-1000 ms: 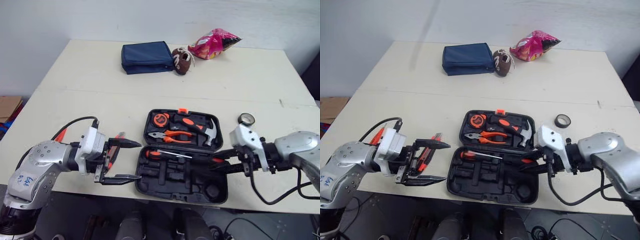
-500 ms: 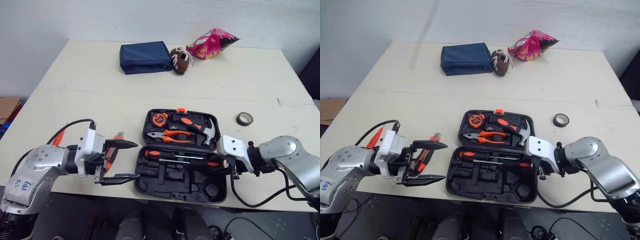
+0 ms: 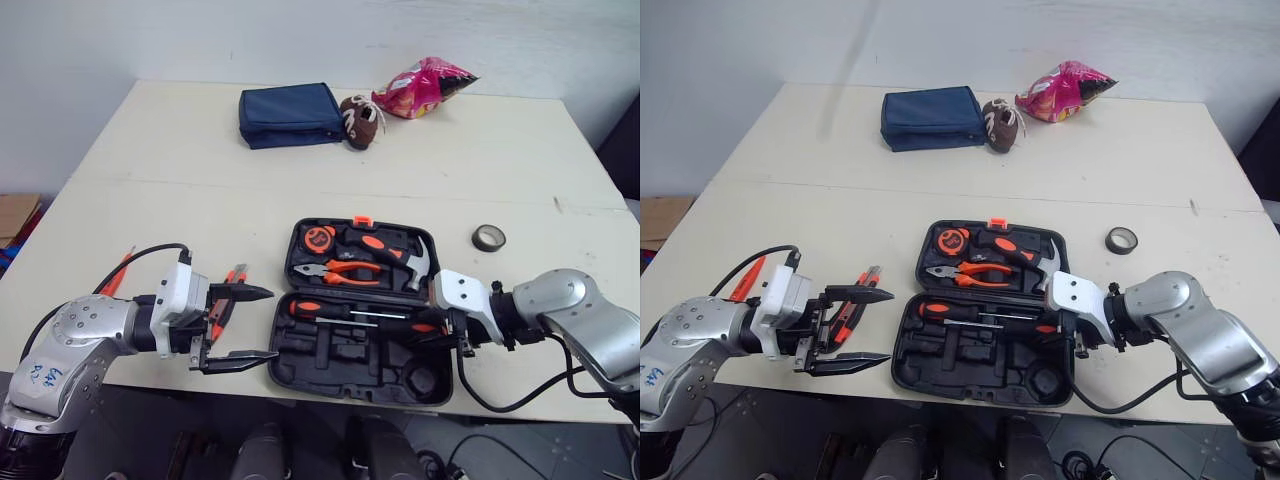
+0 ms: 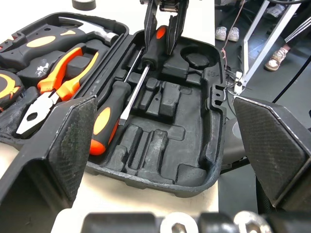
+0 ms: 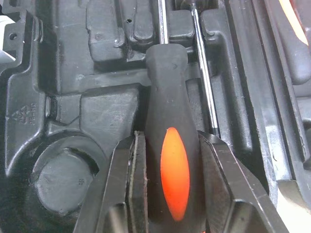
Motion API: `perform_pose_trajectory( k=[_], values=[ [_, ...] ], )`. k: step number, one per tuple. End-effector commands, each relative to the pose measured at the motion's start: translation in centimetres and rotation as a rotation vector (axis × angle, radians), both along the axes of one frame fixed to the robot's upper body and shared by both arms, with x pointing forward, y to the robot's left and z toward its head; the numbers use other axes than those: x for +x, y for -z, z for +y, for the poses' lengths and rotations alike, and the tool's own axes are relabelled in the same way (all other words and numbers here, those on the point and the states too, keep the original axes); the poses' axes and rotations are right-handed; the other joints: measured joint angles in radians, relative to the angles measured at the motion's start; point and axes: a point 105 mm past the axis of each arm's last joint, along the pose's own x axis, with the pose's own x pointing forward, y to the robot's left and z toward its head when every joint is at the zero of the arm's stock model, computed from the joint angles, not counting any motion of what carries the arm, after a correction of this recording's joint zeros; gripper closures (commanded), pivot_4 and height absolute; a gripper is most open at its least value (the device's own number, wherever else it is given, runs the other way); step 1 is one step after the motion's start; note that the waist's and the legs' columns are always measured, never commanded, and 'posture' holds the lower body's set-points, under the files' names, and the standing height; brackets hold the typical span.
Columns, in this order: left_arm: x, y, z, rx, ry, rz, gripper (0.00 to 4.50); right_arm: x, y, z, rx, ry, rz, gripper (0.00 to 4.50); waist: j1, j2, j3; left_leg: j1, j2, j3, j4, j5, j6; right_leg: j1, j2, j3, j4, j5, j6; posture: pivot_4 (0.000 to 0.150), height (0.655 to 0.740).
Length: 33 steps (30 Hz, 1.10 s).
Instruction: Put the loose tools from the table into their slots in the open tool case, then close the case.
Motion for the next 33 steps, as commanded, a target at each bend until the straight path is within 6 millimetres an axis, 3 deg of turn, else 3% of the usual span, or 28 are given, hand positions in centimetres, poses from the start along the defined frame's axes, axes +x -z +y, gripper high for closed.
perform_pose_trajectory(
  k=[1,11,13,16,21,24,29,33],
  values=[
    [-0.1,-0.5,0.3,-0.002,-0.002,-0.028,0.00,-0.5,-2.0,0.2,0.051,-0.100,-0.058,1.04,0.000,0.000,0.000,0.000,0.000,0.000,0.000,0.000,0.000,0.000,0.000,0.000,0.000,0.000,0.000,0.150,0.7400],
    [-0.3,-0.4,0.8,0.008,-0.027,-0.011,0.00,-0.5,-6.0,-1.6,0.128,-0.100,-0.040,1.04,-0.001,0.000,0.000,0.000,0.000,0.000,0.001,0.000,0.001,0.000,0.000,0.000,0.001,0.000,0.000,0.150,0.7400],
    [-0.2,-0.4,0.8,0.005,-0.031,-0.016,0.00,-0.3,-6.6,-0.6,0.286,-0.114,-0.049,1.04,0.000,-0.001,0.000,0.000,0.000,0.000,0.001,0.000,0.001,0.000,0.000,0.000,0.000,0.000,0.000,0.150,0.7400],
    [-0.1,-0.4,0.7,0.003,-0.032,-0.023,0.00,-0.9,-6.7,0.6,0.460,-0.185,-0.072,1.94,-0.001,-0.002,-0.001,0.000,0.001,0.000,0.001,0.000,0.001,0.000,0.000,0.000,0.001,0.000,0.000,0.150,0.7400],
    [0.2,-0.5,0.6,0.002,-0.030,-0.031,0.00,-0.5,-2.7,1.3,0.429,-0.183,-0.101,4.46,0.001,-0.002,-0.001,0.000,0.000,0.000,0.002,-0.001,0.001,0.000,0.000,0.000,0.001,0.000,0.000,0.150,0.7400],
    [0.3,-0.5,0.6,0.002,-0.029,-0.036,0.00,1.1,-1.6,1.7,0.473,-0.119,-0.158,4.46,-0.001,-0.002,-0.001,0.000,0.000,0.001,0.004,-0.001,0.002,0.000,0.000,0.000,0.002,0.000,0.000,0.150,0.7400],
    [0.5,-0.4,0.7,0.010,-0.028,-0.035,0.00,0.7,1.2,1.5,0.393,-0.170,-0.146,4.46,-0.002,-0.002,-0.001,0.000,0.000,0.001,0.004,-0.001,0.001,0.000,0.000,0.001,0.004,0.000,0.000,0.150,0.7400],
    [0.6,-0.3,0.7,0.012,-0.030,-0.035,0.00,0.6,1.6,2.1,0.419,-0.187,-0.141,4.46,-0.003,-0.002,-0.001,0.000,0.001,0.002,0.005,-0.001,0.001,0.000,0.000,0.001,0.005,0.000,0.000,0.150,0.7400]
  ],
)
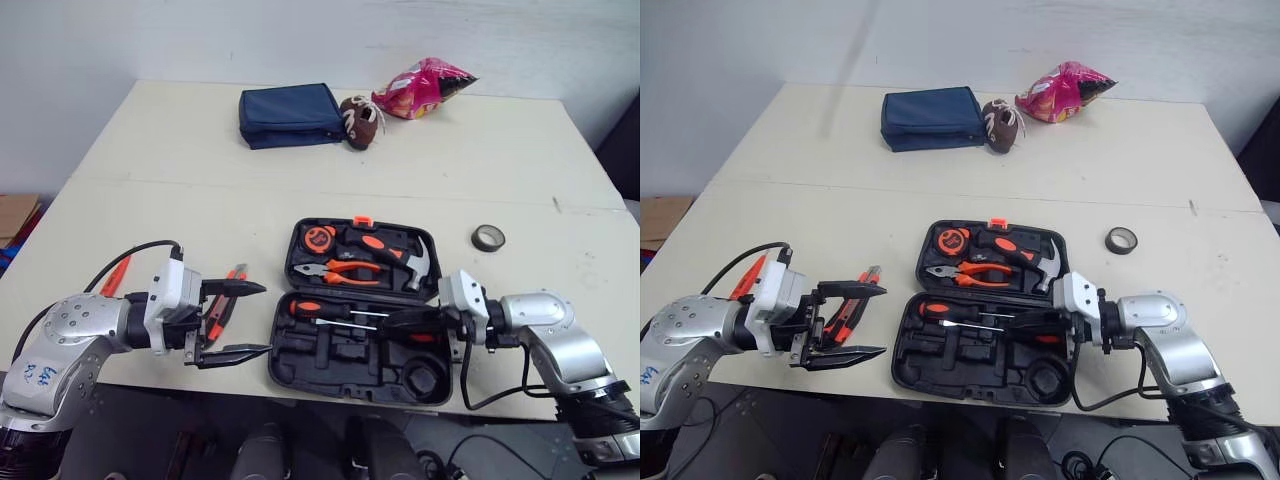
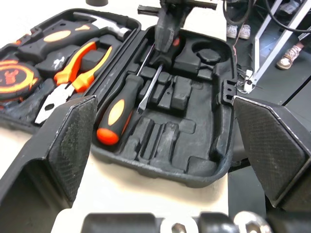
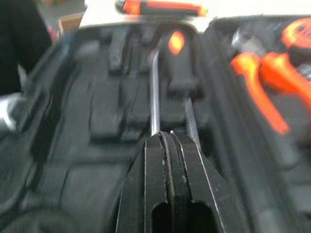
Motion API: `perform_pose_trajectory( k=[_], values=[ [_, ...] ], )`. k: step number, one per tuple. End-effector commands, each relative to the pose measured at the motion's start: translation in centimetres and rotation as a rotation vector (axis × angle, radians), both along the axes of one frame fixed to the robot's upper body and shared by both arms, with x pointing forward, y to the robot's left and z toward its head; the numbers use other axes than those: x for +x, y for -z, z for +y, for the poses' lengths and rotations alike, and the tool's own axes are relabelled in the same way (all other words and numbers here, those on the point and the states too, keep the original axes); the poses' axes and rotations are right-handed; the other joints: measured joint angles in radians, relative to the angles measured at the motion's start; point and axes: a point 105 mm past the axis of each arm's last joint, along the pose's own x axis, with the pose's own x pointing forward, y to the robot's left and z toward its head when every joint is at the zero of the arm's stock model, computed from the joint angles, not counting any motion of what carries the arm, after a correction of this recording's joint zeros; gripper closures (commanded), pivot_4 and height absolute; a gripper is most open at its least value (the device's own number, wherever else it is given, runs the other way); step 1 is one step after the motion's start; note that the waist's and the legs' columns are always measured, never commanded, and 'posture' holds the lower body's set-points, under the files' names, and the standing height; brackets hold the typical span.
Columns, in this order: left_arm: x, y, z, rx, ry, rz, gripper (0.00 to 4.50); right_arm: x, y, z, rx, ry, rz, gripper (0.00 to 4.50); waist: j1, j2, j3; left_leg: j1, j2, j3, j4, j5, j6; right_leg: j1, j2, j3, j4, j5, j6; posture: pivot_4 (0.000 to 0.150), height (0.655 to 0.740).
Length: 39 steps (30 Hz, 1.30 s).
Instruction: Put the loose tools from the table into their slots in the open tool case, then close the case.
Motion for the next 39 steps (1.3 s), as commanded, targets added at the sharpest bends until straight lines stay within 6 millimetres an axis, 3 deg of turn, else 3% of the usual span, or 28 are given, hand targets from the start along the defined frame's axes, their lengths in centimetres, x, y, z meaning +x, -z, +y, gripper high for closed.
perform_pose_trajectory(
  k=[1,8,21,24,28,30,32,34,37,39],
  values=[
    [-0.2,-0.4,-0.3,0.003,0.023,-0.029,0.00,-0.1,0.0,0.5,0.016,-0.023,-0.022,4.46,0.000,0.000,0.000,0.000,0.000,0.000,0.000,0.000,0.000,0.000,0.000,0.000,0.000,0.000,0.000,0.150,0.7400],
    [-0.2,-0.3,-0.3,0.006,0.019,-0.022,0.00,0.4,1.4,0.5,-0.032,0.008,-0.020,4.46,-0.001,0.000,0.000,0.001,0.000,0.000,0.000,0.000,0.000,0.000,0.000,0.001,0.001,0.000,0.000,0.150,0.7400],
    [-0.3,0.1,-0.5,0.013,0.019,-0.002,0.00,-0.2,4.3,0.8,-0.316,0.002,0.034,4.46,-0.024,-0.006,-0.004,0.007,0.002,-0.001,0.000,-0.001,-0.003,0.005,0.000,0.000,0.003,-0.001,-0.002,0.150,0.7400],
    [-0.1,0.1,-0.5,0.018,0.004,-0.016,0.00,0.8,2.8,1.2,-0.255,0.047,-0.022,4.46,-0.023,-0.007,-0.005,0.010,0.002,-0.003,0.000,-0.004,-0.003,0.010,0.000,-0.001,0.002,-0.002,-0.003,0.150,0.7400],
    [0.5,-0.4,0.7,0.005,-0.065,-0.060,0.00,1.0,-2.4,1.4,0.031,0.041,-0.139,4.46,-0.023,-0.005,-0.003,0.013,0.003,-0.002,0.000,-0.007,0.001,0.013,0.000,-0.001,0.001,-0.002,-0.003,0.150,0.7400],
    [1.0,-0.8,2.6,-0.006,-0.144,-0.077,0.00,0.2,-3.9,-0.8,0.092,0.072,-0.174,4.46,-0.020,-0.002,-0.001,0.011,0.003,-0.002,0.000,-0.007,0.001,0.010,0.000,-0.001,0.001,-0.002,-0.003,0.150,0.7400],
    [1.1,-1.0,4.4,-0.009,-0.209,-0.084,0.00,-0.7,-4.2,-2.9,0.077,0.083,-0.136,4.46,-0.017,0.000,0.000,0.005,0.003,-0.003,0.000,-0.005,-0.002,0.006,0.000,-0.002,0.001,-0.002,-0.003,0.150,0.7400],
    [1.0,-1.2,6.1,-0.014,-0.272,-0.074,0.00,-1.6,-4.9,-4.2,0.146,0.114,0.027,4.46,-0.017,0.000,0.000,0.003,0.002,-0.003,0.000,-0.005,-0.002,0.004,0.000,-0.003,0.001,-0.002,-0.003,0.150,0.7400],
    [1.4,-1.9,11.5,0.023,-0.494,-0.128,0.00,-1.4,-5.8,-9.2,0.115,0.292,-0.181,3.58,-0.018,-0.001,0.000,0.003,0.002,-0.003,0.001,-0.008,0.005,0.005,-0.001,-0.003,-0.002,-0.001,-0.002,0.150,0.7400],
    [1.2,-2.3,15.0,0.042,-0.628,-0.156,0.00,-1.6,-5.8,-12.8,0.064,0.417,-0.265,2.69,-0.019,-0.001,0.000,0.004,0.002,-0.002,0.001,-0.009,0.006,0.006,-0.001,-0.003,-0.002,-0.001,-0.002,0.150,0.7400]
  ],
)
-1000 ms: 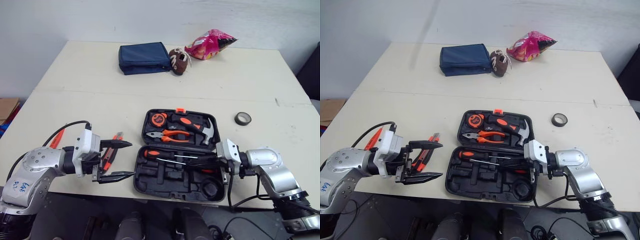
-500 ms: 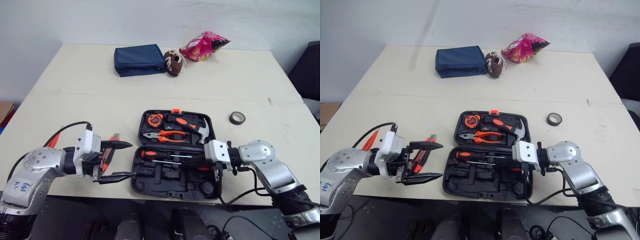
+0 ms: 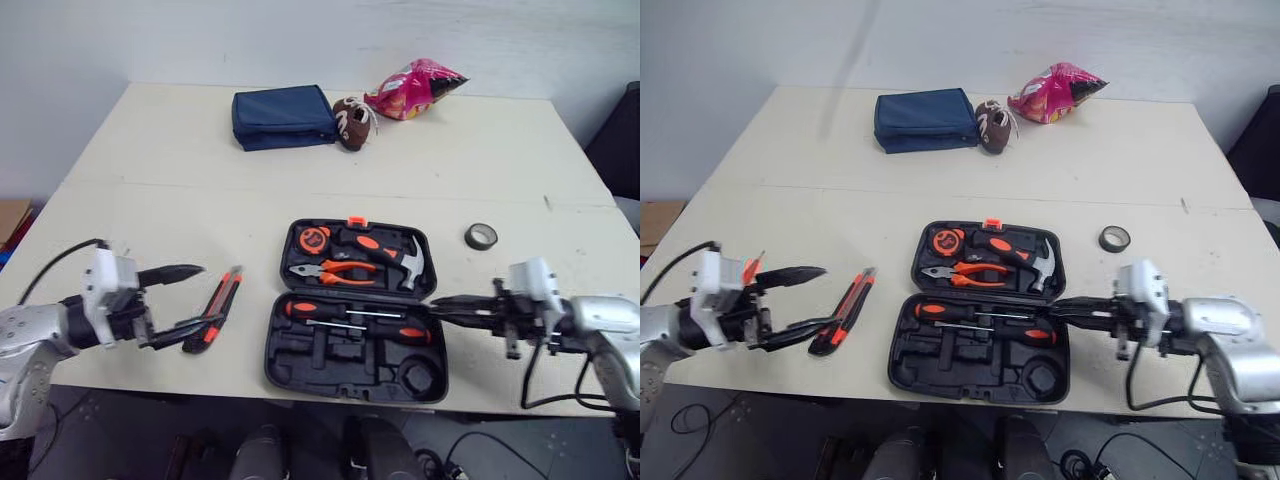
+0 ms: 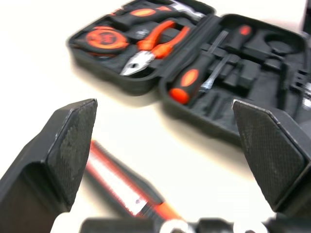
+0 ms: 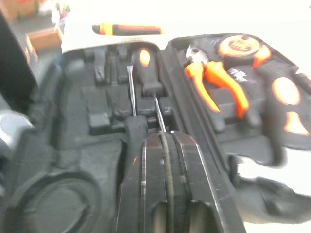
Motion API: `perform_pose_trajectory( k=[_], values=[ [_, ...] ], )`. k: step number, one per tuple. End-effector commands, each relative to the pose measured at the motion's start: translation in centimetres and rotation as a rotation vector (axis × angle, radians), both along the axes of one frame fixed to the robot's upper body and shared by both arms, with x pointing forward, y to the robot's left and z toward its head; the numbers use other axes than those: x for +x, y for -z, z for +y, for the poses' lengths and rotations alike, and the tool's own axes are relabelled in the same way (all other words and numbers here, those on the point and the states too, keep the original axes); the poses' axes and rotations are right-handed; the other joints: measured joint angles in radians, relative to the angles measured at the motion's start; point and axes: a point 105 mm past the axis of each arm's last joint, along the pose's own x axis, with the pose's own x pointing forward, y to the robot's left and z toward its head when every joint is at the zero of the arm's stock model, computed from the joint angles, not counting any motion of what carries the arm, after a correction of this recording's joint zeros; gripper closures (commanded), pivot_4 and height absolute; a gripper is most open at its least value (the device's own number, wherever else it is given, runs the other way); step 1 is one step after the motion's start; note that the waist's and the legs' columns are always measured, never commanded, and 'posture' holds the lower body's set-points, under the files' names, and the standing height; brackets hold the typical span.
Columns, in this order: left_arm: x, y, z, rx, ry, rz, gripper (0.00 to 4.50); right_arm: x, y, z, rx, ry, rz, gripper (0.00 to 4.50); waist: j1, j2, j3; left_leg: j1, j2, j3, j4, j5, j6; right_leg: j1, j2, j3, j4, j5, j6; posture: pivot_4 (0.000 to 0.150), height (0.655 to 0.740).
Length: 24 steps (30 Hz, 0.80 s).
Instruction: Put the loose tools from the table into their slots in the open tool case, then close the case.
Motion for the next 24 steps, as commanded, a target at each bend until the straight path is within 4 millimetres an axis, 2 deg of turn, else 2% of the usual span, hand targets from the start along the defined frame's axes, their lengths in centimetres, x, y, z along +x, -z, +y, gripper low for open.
perform_pose_trajectory(
  k=[1,3,5,7,9,12,14,16,19,24],
  values=[
    [-0.4,-1.8,5.9,0.050,-0.226,-0.092,0.00,-0.5,-1.0,-5.6,-0.087,0.195,-0.159,2.18,0.000,0.000,0.000,0.000,0.000,0.000,0.000,0.000,0.000,0.000,0.000,0.000,0.000,0.000,0.000,0.150,0.7400],
    [-1.0,-2.0,9.2,0.065,-0.345,-0.106,0.00,-1.1,-0.8,-8.8,-0.130,0.313,-0.181,1.18,-0.001,0.001,0.000,0.000,0.000,0.000,0.000,0.000,0.000,0.000,0.000,0.000,0.000,0.000,0.000,0.150,0.7400],
    [-2.4,-2.1,14.8,0.056,-0.566,-0.112,0.00,-2.4,-0.7,-14.3,-0.195,0.533,-0.205,0.21,-0.002,0.001,0.000,0.000,0.000,0.000,-0.001,0.000,0.000,-0.001,0.000,0.000,-0.001,0.000,0.000,0.150,0.7400],
    [-3.6,-1.8,18.0,0.051,-0.694,-0.103,0.00,-3.8,-0.4,-17.5,-0.247,0.656,-0.205,0.09,-0.004,0.001,0.000,-0.001,0.000,0.001,-0.002,-0.001,0.000,-0.003,0.000,0.000,-0.001,0.000,0.000,0.150,0.7400],
    [-4.8,-1.1,19.9,0.075,-0.773,-0.075,0.00,-5.4,0.3,-19.6,-0.306,0.729,-0.182,0.09,-0.005,0.001,0.000,0.000,0.000,0.004,-0.005,-0.001,-0.001,-0.005,0.000,0.002,-0.002,0.000,0.000,0.150,0.7400],
    [-6.2,0.1,21.8,0.116,-0.861,-0.034,0.00,-7.2,0.8,-21.9,-0.454,0.801,-0.199,0.09,-0.007,0.001,0.000,0.001,0.000,0.007,-0.007,0.000,-0.001,-0.006,0.000,0.004,-0.002,0.000,0.000,0.150,0.7400],
    [-6.8,0.5,22.5,0.154,-0.898,-0.038,0.00,-8.3,0.9,-23.4,-0.492,0.882,-0.187,0.09,-0.007,0.001,0.000,0.002,0.000,0.009,-0.008,0.000,-0.001,-0.007,-0.001,0.005,-0.001,0.000,0.000,0.150,0.7400],
    [-7.1,0.8,22.7,0.172,-0.908,-0.037,0.00,-8.7,1.0,-24.2,-0.481,0.930,-0.180,0.09,-0.008,0.000,0.000,0.003,-0.001,0.010,-0.010,-0.001,-0.004,-0.008,-0.002,0.006,0.000,0.000,0.000,0.150,0.7400],
    [-7.2,1.2,22.6,0.152,-0.909,-0.039,0.00,-8.6,1.4,-24.1,-0.445,0.933,-0.175,0.09,-0.013,-0.001,-0.001,0.005,-0.001,0.009,-0.012,0.000,-0.008,-0.007,-0.002,0.006,0.000,0.000,-0.001,0.150,0.7400],
    [-6.6,1.2,21.5,0.093,-0.859,-0.050,0.00,-5.8,1.7,-21.7,-0.331,0.832,-0.189,0.09,-0.020,-0.001,-0.001,0.008,-0.001,0.011,-0.014,0.000,-0.008,-0.007,-0.002,0.008,0.001,0.000,-0.001,0.150,0.7400]
  ],
)
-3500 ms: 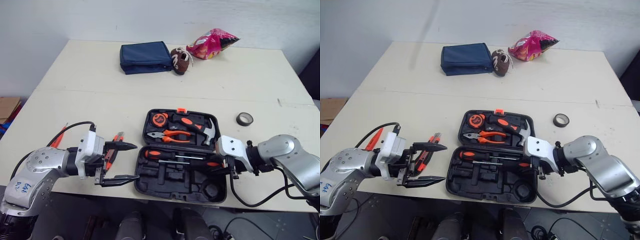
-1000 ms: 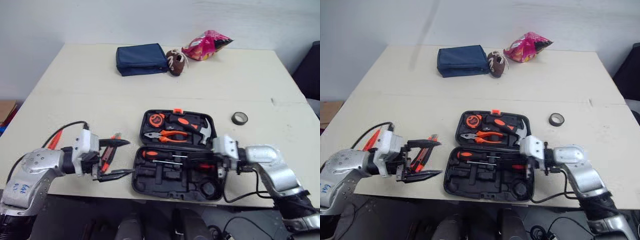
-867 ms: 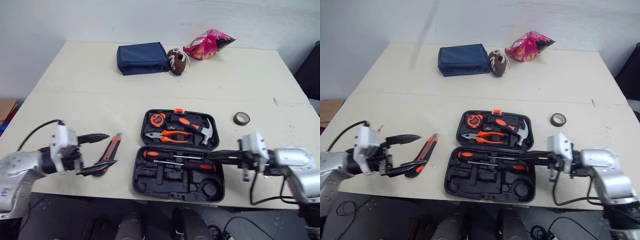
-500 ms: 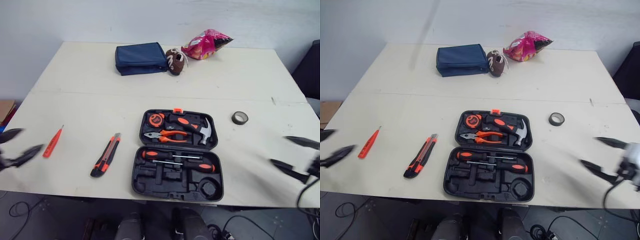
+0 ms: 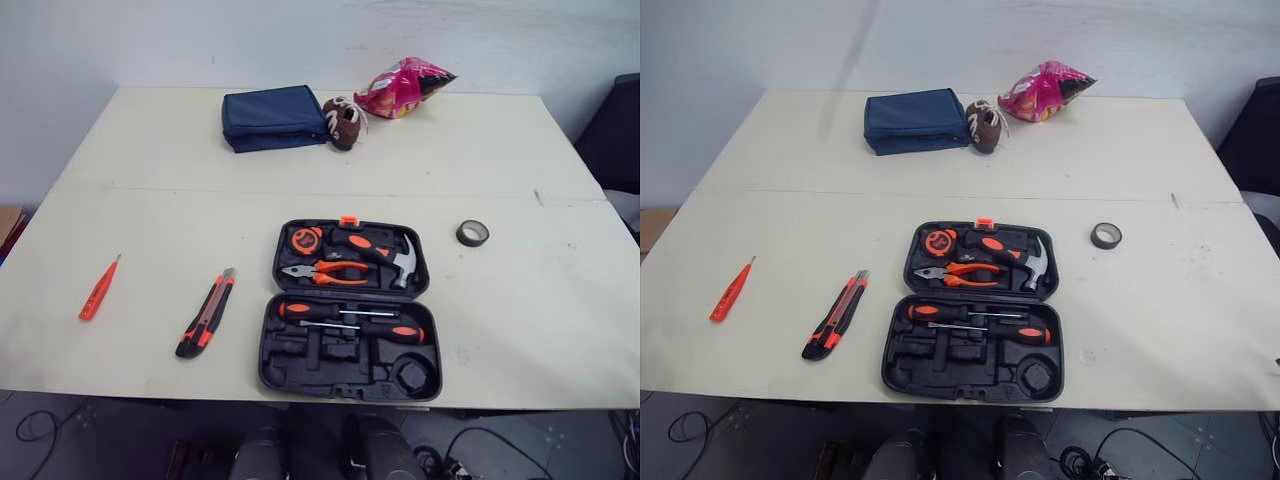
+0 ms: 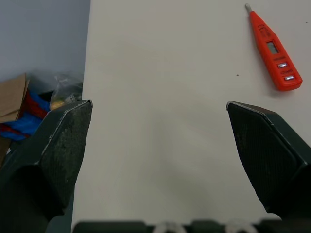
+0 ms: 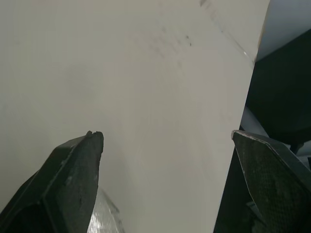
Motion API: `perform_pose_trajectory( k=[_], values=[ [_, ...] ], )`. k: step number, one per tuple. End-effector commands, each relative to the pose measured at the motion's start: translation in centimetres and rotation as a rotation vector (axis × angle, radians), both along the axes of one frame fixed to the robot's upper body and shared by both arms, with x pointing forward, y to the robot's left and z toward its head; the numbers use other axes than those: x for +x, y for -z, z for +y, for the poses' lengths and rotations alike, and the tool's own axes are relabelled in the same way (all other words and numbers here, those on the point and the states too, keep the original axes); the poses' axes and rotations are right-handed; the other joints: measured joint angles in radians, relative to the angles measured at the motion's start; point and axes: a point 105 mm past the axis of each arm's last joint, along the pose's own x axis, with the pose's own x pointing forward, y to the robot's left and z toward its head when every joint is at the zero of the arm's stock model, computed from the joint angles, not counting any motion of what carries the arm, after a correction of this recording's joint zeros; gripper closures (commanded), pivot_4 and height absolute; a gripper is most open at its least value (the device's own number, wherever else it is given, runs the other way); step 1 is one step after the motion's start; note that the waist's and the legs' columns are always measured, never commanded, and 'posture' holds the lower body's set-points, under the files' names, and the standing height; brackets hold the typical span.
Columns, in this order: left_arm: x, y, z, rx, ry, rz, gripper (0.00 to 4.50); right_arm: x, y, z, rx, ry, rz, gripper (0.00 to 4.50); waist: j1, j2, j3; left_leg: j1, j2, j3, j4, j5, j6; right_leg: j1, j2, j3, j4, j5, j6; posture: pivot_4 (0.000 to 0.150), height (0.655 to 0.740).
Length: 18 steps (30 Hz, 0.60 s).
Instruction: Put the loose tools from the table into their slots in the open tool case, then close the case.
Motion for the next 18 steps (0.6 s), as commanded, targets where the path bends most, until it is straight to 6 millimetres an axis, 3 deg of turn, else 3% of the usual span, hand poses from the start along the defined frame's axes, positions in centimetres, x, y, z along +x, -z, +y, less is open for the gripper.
perform_pose_trajectory(
  k=[1,3,5,7,10,13,15,18],
  values=[
    [0.7,-1.2,-0.9,-0.012,0.050,-0.053,0.00,1.8,-0.6,1.7,0.051,-0.089,-0.037,0.09,-0.001,0.000,0.000,0.000,0.000,0.000,0.000,0.000,0.000,0.000,0.000,0.000,0.000,0.000,0.000,0.150,0.7400],
    [1.5,-1.6,-1.9,-0.028,0.100,-0.065,0.00,3.3,-0.8,3.5,0.109,-0.164,-0.065,0.09,-0.001,0.000,0.000,0.000,0.000,0.000,0.000,0.000,0.000,0.000,0.000,0.000,0.001,0.000,0.000,0.150,0.7400],
    [2.9,-2.1,-3.7,-0.042,0.162,-0.049,0.00,5.8,-2.0,7.8,0.239,-0.325,-0.144,0.09,-0.001,0.000,0.000,0.000,0.000,0.000,0.000,0.000,0.000,0.000,0.000,0.000,0.002,0.000,0.000,0.150,0.7400],
    [3.7,-2.3,-5.0,-0.061,0.194,-0.032,0.00,6.7,-3.3,11.3,0.333,-0.462,-0.199,0.09,0.000,0.000,0.000,0.000,0.000,0.000,0.000,0.001,0.000,0.000,0.000,0.001,0.003,0.000,0.000,0.150,0.7400],
    [4.1,-1.9,-5.8,-0.119,0.175,0.026,0.00,6.9,-4.5,15.9,0.425,-0.619,-0.205,0.09,0.006,0.002,0.001,0.000,0.000,-0.001,0.000,0.002,0.002,-0.001,-0.001,0.001,0.005,0.000,0.000,0.150,0.7400],
    [4.3,-1.8,-6.5,-0.143,0.180,0.061,0.00,6.8,-5.2,18.0,0.473,-0.670,-0.211,0.09,0.014,0.002,0.001,0.000,0.000,0.000,-0.001,0.004,0.002,-0.002,-0.001,0.001,0.004,0.000,-0.001,0.150,0.7400],
    [5.0,-0.9,-7.3,-0.206,0.156,0.138,0.00,5.9,-5.1,21.8,0.519,-0.833,-0.165,0.09,0.016,0.001,0.000,-0.001,0.000,0.000,0.000,0.004,0.002,-0.002,-0.001,0.000,0.003,0.000,-0.001,0.150,0.7400],
    [6.3,0.4,-7.4,-0.306,0.041,0.203,0.00,4.8,-5.0,25.4,0.547,-0.980,-0.162,0.09,0.023,0.000,0.000,-0.001,0.000,-0.002,0.000,0.003,0.004,-0.001,-0.001,0.000,0.004,0.000,-0.001,0.150,0.7400]
  ],
)
